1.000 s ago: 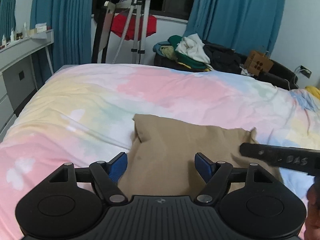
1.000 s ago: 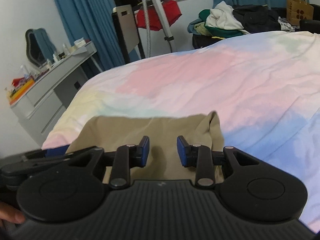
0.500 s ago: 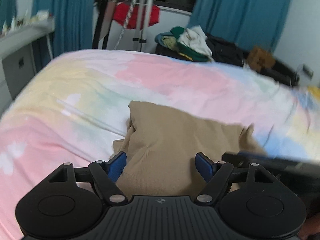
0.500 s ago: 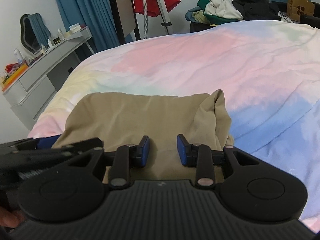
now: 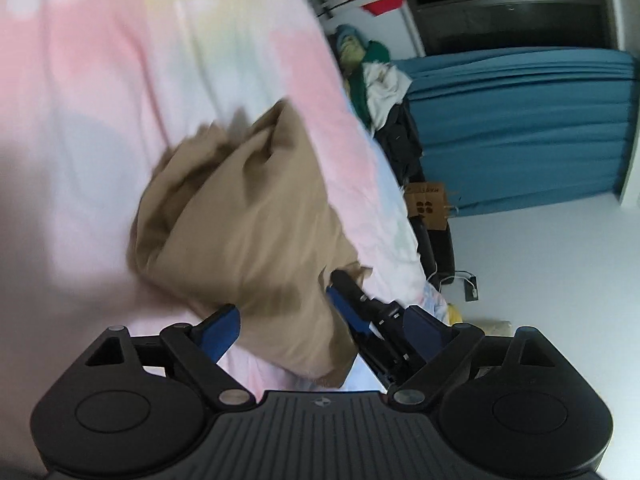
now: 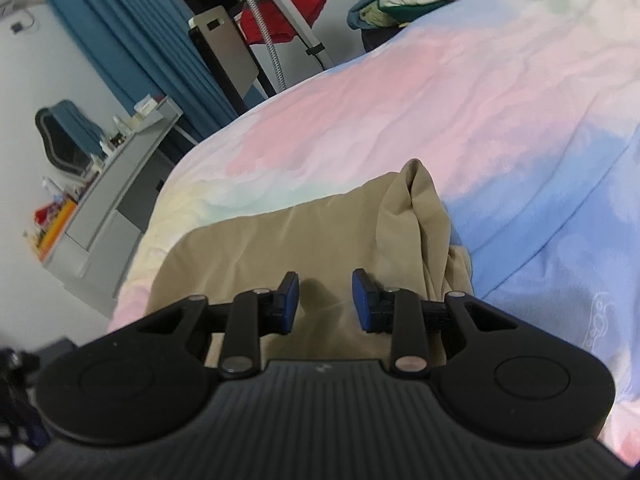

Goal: Fold clothes

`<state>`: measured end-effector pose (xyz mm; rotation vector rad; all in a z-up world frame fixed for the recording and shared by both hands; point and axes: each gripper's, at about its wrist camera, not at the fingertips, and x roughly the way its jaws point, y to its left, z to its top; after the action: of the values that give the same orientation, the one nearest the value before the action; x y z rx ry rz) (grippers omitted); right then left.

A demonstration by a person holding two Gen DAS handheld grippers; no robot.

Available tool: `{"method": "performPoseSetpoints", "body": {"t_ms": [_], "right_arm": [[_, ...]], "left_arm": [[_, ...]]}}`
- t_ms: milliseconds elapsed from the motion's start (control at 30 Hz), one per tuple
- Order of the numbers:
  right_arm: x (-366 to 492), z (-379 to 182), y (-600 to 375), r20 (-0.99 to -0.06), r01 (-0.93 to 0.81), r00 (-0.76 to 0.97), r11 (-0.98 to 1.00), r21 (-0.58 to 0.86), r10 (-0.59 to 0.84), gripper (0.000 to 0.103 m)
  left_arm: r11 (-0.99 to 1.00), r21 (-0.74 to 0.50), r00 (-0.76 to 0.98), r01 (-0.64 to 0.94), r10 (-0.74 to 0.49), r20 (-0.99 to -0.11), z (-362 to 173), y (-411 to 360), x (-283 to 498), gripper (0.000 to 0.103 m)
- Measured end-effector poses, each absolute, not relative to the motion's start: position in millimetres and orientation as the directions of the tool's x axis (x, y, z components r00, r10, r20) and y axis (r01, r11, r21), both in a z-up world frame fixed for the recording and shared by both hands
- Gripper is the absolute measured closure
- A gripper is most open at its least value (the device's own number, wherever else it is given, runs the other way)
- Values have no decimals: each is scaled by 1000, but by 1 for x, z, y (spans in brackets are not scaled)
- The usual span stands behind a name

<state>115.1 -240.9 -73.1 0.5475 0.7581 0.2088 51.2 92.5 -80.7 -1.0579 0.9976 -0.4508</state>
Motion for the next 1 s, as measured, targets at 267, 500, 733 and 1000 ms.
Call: {"method": "performPoseSetpoints", "body": {"t_ms": [267, 500, 733, 1000], "right_arm": [[115, -70, -243, -547, -7, 717, 789, 614, 433, 69], [110, -67, -252, -445, 3, 701, 622, 783, 557, 69], [97, -82, -242, -286, 74, 595, 303, 950, 751, 65], [88, -126, -235, -295, 333, 574, 111, 936, 764, 37]], "left_arm": [[537, -822, 445, -188, -700, -559, -119, 71, 79, 23], [530, -833, 538, -159, -661, -523, -108, 78, 79, 45], [428, -894, 593, -136, -687, -419, -98, 86, 85, 47], [386, -910, 600, -151, -696, -395, -100, 90, 89, 44]]}}
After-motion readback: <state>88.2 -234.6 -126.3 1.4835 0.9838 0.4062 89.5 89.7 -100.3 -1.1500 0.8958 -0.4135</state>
